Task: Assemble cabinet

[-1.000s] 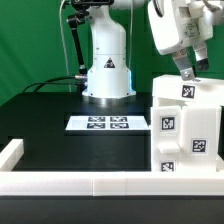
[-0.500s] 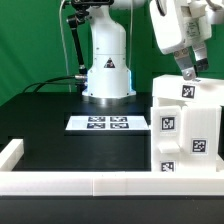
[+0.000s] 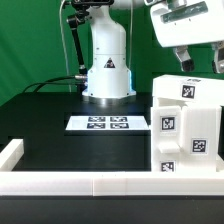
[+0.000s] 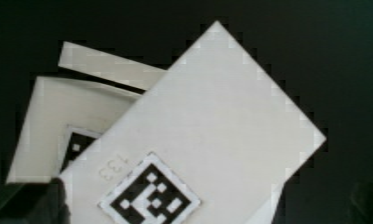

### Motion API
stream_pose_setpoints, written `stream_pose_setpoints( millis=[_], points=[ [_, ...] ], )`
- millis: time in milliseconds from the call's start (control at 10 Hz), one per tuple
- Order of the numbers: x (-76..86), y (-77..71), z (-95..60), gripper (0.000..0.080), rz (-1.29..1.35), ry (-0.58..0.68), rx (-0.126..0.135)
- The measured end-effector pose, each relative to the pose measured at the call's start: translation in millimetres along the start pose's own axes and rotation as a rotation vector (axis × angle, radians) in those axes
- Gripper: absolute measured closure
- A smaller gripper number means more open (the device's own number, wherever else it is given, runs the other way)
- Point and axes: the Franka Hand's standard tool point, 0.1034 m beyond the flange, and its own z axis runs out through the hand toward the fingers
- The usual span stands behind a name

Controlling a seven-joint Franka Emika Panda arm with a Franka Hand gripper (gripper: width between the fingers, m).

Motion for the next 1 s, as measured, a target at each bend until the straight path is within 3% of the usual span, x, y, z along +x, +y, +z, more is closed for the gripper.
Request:
stream_pose_setpoints(
  millis=[400,1000],
  points=[
    [1.6,0.8,0.1,0.0002,-0.338,0.005,-0.004],
    [1.0,2.8,-0.3,0.0002,-1.173,0.057,-0.115]
  ],
)
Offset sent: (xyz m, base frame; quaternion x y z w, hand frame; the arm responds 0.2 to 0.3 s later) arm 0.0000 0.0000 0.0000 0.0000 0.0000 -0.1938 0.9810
